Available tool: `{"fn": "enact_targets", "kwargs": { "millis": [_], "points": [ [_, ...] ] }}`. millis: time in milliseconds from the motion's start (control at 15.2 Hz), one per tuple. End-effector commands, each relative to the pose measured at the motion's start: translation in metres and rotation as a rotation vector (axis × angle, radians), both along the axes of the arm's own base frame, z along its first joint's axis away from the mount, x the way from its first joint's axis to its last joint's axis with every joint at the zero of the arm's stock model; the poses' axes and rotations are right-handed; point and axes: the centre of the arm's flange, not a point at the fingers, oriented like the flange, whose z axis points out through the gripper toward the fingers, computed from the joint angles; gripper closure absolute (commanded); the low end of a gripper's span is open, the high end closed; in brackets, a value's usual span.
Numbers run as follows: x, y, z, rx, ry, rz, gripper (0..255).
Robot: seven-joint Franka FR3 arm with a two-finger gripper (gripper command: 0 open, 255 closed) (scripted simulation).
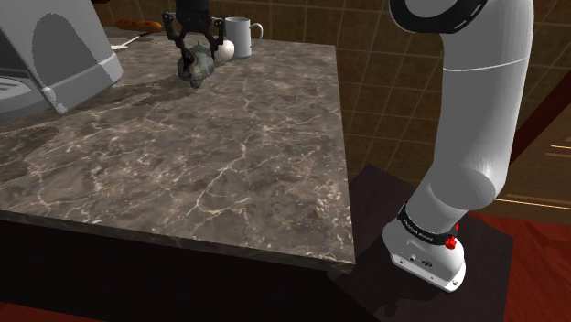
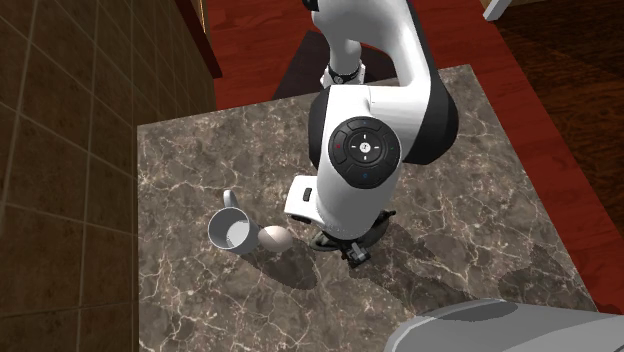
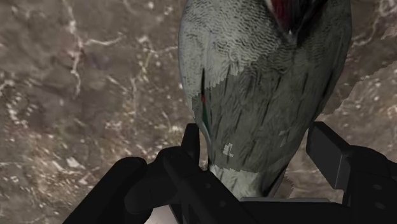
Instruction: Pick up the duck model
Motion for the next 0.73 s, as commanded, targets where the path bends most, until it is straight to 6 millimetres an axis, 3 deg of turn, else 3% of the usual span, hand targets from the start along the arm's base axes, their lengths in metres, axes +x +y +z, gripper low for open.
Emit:
{"fn": "enact_targets", "kwargs": {
  "millis": [0, 132, 660],
  "points": [
    [0.000, 0.000, 0.000, 0.000, 0.001, 0.001, 255],
    [0.000, 0.001, 0.000, 0.000, 0.001, 0.001, 255],
    [0.000, 0.001, 0.042, 0.000, 0.001, 0.001, 255]
  ]
}}
